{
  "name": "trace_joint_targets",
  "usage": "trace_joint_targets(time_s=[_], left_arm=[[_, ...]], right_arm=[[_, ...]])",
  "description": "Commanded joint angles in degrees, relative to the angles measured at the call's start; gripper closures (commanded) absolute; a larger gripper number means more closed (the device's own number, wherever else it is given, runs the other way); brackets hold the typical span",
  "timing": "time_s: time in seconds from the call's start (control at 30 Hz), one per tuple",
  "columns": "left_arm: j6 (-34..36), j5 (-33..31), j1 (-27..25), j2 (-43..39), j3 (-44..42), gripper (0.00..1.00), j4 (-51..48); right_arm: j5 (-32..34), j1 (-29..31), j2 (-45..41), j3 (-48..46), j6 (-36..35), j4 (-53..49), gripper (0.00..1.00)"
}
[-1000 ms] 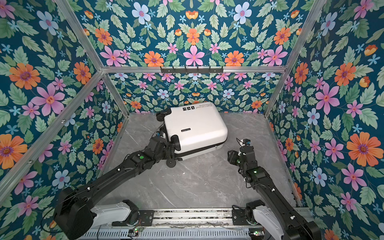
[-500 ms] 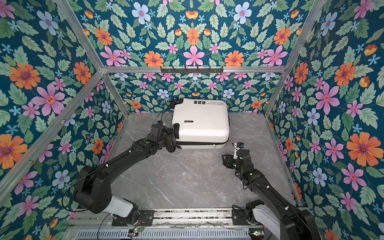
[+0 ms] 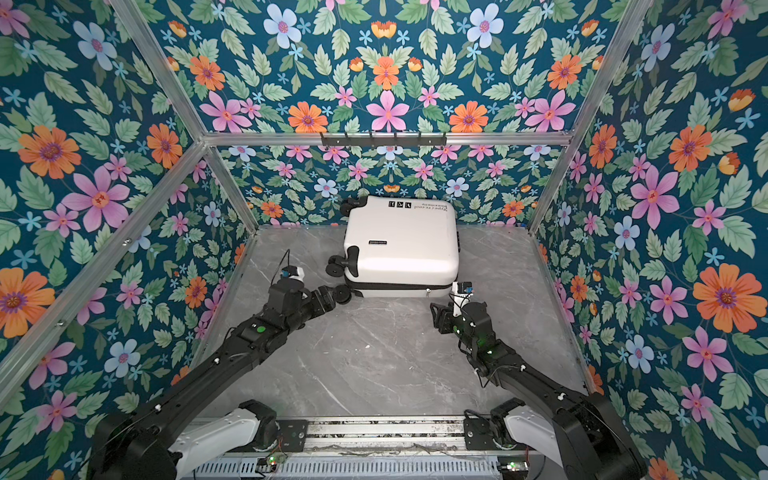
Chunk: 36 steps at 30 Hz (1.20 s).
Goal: Pack the luggage
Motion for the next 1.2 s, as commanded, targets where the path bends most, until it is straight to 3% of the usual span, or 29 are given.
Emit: trace_joint_targets(time_s=[0.0, 0.07, 0.13, 0.3, 0.53, 0.73, 0.9, 1.17], left_arm=[[-6.8, 3.6, 0.0, -3.2, -2.8, 0.12, 3.9], [-8.7, 4.4, 0.0, -5.0, -4.4, 0.12, 5.0], [-10.2, 5.0, 0.0, -6.2, -5.7, 0.12, 6.1], [-11.9, 6.8, 0.0, -6.3, -7.6, 0.12, 8.1], [-12.7, 8.0, -0.2, -7.3, -9.3, 0.13, 9.6], [-12.0, 7.4, -0.1, -9.0, -9.5, 0.13, 7.7], [-11.4, 6.2, -0.1, -10.3, -9.5, 0.13, 6.1], [-8.3, 1.5, 0.0, -12.9, -7.3, 0.13, 1.3]], right_arm=[[8.9, -0.4, -1.6, 2.7, 0.2, -1.2, 0.28], [9.9, -3.8, -2.6, 7.0, 2.3, -9.7, 0.28], [5.7, -10.8, -2.6, 11.6, 7.5, -18.0, 0.29], [-4.0, -22.4, 1.7, 17.2, 15.1, -20.8, 0.31], [-10.1, -23.1, 19.1, 30.9, 17.3, -22.0, 0.33], [-12.8, -24.7, 29.0, 37.5, 21.1, -21.1, 0.36], [-16.0, -24.8, 32.0, 37.6, 23.3, -17.5, 0.39], [-18.1, -22.5, 29.7, 29.6, 26.6, -9.2, 0.44]])
